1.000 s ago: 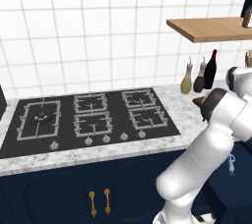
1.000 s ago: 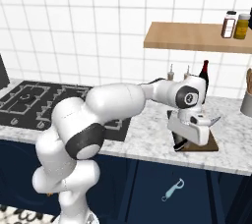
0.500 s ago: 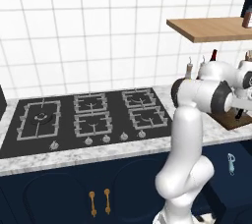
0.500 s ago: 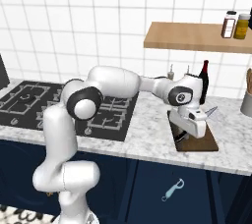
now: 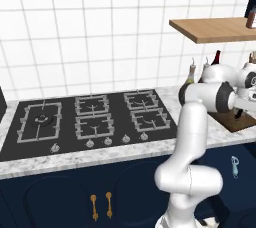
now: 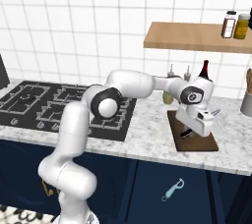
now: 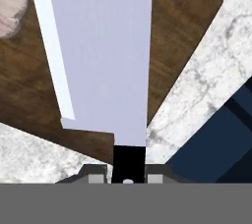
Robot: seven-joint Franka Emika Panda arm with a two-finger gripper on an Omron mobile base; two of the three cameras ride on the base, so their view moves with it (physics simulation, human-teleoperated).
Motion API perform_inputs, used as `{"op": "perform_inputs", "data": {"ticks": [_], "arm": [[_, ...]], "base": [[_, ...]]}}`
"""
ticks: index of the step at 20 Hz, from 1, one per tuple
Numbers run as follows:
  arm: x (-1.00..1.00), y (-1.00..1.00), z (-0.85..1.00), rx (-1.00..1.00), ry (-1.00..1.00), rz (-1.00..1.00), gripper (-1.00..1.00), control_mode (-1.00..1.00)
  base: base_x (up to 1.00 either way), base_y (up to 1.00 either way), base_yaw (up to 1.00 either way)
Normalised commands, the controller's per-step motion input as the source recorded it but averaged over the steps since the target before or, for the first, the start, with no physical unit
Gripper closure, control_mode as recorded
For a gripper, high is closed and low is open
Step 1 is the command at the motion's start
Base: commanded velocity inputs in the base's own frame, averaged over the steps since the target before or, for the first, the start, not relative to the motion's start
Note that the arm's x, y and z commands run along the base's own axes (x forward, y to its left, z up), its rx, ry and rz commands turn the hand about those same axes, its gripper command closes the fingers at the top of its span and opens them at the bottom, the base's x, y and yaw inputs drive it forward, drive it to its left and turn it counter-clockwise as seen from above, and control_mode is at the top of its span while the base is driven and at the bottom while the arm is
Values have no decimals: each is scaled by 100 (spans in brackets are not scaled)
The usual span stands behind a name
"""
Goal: Place the appropriate cutting tool for cutting the garlic skin on the cutting board.
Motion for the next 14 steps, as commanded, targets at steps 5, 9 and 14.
{"op": "perform_inputs", "data": {"ticks": [5, 9, 14], "arm": [[16, 11, -92, 0, 0, 0, 100, -100], [3, 49, -36, 0, 0, 0, 100, -100], [0, 47, -17, 0, 1, 0, -100, -100]], "base": [[0, 0, 0], [0, 0, 0], [0, 0, 0]]}}
